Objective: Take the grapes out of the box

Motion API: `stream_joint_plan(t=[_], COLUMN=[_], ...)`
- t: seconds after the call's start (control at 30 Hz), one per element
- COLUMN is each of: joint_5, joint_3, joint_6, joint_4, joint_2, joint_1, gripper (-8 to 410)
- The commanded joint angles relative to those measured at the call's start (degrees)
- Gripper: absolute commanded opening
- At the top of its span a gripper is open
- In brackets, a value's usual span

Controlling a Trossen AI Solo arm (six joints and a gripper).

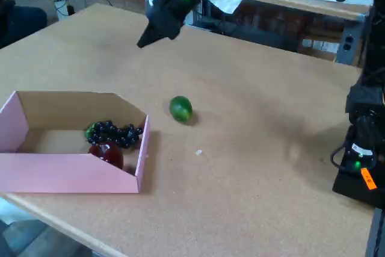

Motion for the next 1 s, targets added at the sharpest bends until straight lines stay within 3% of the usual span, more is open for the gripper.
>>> stream_joint_plan(t=[0.0, 0.23, 0.5, 0.97], joint_5=[-0.37, -0.37, -0.31, 1.79], joint_3=[5.33, 13.35, 18.67, 19.63], joint_6=[-0.96, -2.45, -2.36, -0.61], joint_4=[-5.09, -11.28, -14.25, -15.02], joint_2=[3.63, 9.27, 13.81, 16.52], joint_1=[0.13, 0.79, 1.16, 1.27], gripper=[0, 0, 0, 0])
